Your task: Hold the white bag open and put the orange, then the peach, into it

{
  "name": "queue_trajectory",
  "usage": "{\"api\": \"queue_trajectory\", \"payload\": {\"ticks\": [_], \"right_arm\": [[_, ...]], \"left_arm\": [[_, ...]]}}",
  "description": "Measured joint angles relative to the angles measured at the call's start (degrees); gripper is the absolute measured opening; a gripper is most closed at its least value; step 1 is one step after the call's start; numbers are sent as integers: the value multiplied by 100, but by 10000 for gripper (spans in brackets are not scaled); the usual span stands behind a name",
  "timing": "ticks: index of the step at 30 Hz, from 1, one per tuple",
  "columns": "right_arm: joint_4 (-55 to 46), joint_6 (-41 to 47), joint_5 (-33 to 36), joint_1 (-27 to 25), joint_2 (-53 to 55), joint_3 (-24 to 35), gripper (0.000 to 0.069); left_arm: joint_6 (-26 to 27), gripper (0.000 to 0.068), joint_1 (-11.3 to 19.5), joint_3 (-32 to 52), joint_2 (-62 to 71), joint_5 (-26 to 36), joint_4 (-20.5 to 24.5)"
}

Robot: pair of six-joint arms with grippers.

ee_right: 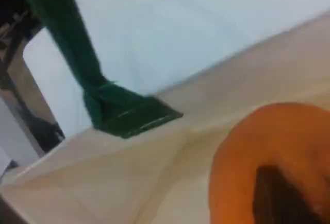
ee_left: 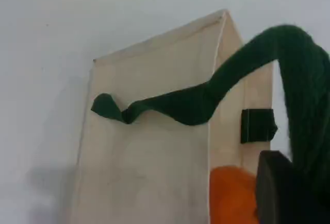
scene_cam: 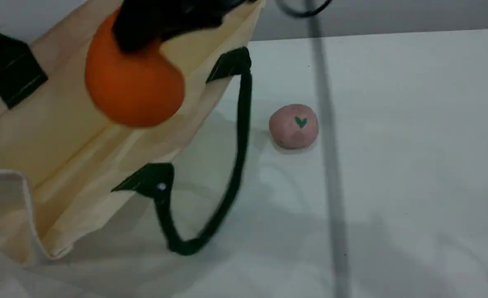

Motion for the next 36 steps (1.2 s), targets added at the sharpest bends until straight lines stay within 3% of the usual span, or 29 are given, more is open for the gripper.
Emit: {"api": "queue_trajectory", "payload": {"ticks": [11, 17, 22, 26, 31, 36], "right_arm": [[5, -168, -9, 334, 1139, -1008, 43], [26, -168, -444, 345, 1400, -1380, 43], [26, -168, 19, 345, 1381, -1714, 43], [20, -168, 198, 421, 1400, -1754, 43], [20, -174, -400, 405, 1631, -1754, 43], [20, -174, -445, 402, 1761, -1754, 44]], "left_arm": [[0, 60, -41, 0, 0, 19, -45], [0, 60, -44, 0, 0, 42, -45], [18, 60, -44, 0, 5, 42, -47], [18, 60, -44, 0, 5, 55, -68], [191, 60, -44, 0, 5, 111, -376], [278, 60, -44, 0, 5, 114, -502]]}}
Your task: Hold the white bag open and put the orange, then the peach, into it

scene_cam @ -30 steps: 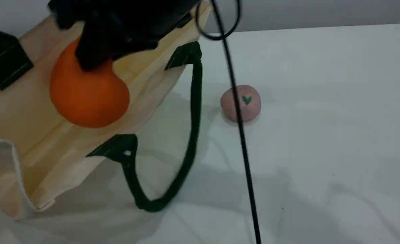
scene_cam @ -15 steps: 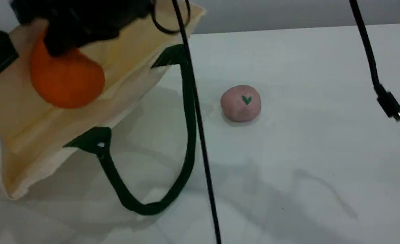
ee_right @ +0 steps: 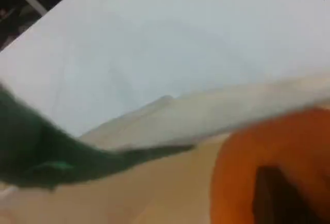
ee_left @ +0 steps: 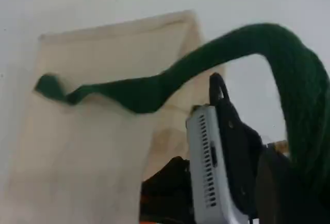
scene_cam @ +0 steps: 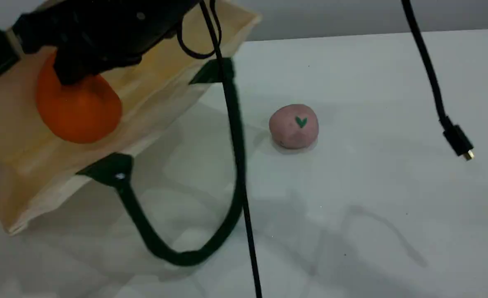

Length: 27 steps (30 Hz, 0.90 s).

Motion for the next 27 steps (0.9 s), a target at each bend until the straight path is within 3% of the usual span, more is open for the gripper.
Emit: {"api": "queue_trajectory", "payload": {"ticks": [9, 12, 20, 23, 27], "right_arm": [[-51, -128, 28, 0, 53, 0, 88], [-174, -148, 28, 0, 53, 0, 162], [-457, -144, 87, 0, -69, 0, 489], [-769, -50, 358, -26, -252, 0, 541], [-1199, 377, 841, -283, -620, 0, 552]], "left_arm": [[0, 60, 0, 0, 0, 7, 6], [0, 60, 0, 0, 0, 7, 6], [6, 60, 0, 0, 0, 7, 66], [130, 60, 0, 0, 0, 7, 85], [101, 60, 7, 0, -4, -53, 356]]}}
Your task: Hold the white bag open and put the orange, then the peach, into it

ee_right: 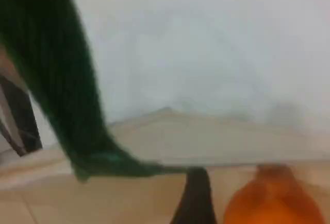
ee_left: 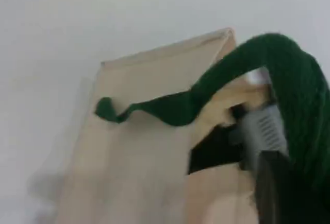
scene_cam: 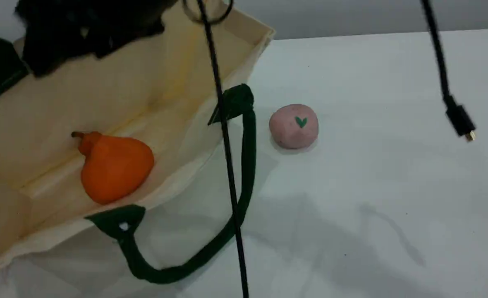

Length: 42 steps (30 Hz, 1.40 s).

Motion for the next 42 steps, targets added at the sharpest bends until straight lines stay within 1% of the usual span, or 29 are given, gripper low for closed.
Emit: {"api": "queue_trajectory", "payload": {"ticks": [7, 12, 15, 19, 21, 23, 25, 27, 30, 32, 37, 42], "right_arm": [[-754, 801, 1439, -820, -710, 0, 556], [-1136, 1102, 2134, -1359, -930, 0, 537], [-1331, 1243, 2318, -1592, -935, 0, 519], [-1743, 1533, 2321, -1803, -935, 0, 510], [-2007, 1740, 2314, -1887, -922, 7, 507], [-2329, 1951, 2270, -1979, -894, 61, 508], [-2626, 2162, 2142, -2066, -843, 154, 508], [-2802, 2278, 1998, -2132, -772, 287, 508], [-2764, 2284, 1755, -2134, -606, 463, 508], [-2668, 2284, 1646, -2119, -432, 471, 508], [-2423, 2279, 1377, -2119, 57, 471, 508], [-2359, 2273, 911, -2119, 399, 471, 508]], "left_arm": [[-129, 59, 0, 0, 0, -101, 496], [-321, 59, 0, 0, 0, -236, 968], [-362, 59, 4, 0, 0, -243, 1282], [-621, 59, 6, 0, 0, -416, 1833], [-690, 59, 82, 0, 0, -460, 2025], [-741, 59, 232, 0, 0, -460, 2113], [-741, 59, 432, 0, 0, -460, 2040], [-674, 59, 570, 0, 0, -460, 1788], [-356, 59, 588, 0, 0, -420, 1368], [-157, 59, 582, 0, 0, -357, 1123], [-65, 59, 578, 0, 0, -299, 602], [337, 59, 578, 5, 5, -194, -34]]}}
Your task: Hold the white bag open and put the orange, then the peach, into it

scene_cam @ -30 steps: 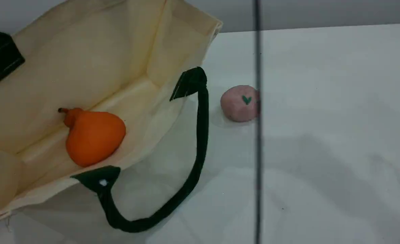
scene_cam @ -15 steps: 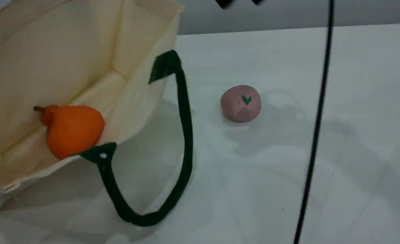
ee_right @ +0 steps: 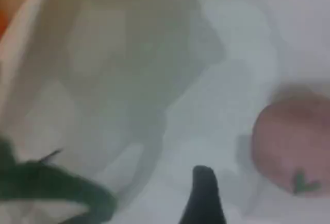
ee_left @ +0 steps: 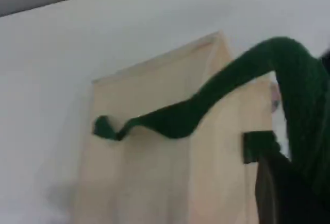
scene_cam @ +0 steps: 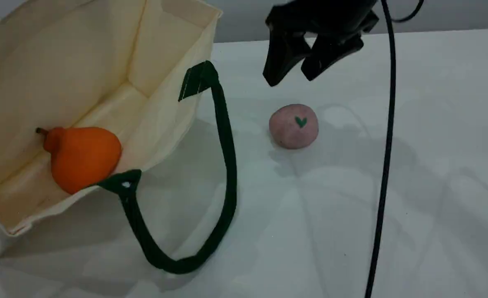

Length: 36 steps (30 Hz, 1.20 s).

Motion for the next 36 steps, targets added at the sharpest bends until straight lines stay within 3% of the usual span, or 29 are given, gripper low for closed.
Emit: {"api": "queue_trajectory", "payload": {"ticks": [25, 36], "right_arm": [[387, -258, -1027, 0, 708, -11, 508], [370, -278, -1132, 0, 1180, -20, 505]], "left_arm": [[-10, 59, -2, 0, 0, 27, -104], [-10, 59, -2, 0, 0, 44, -105]]}}
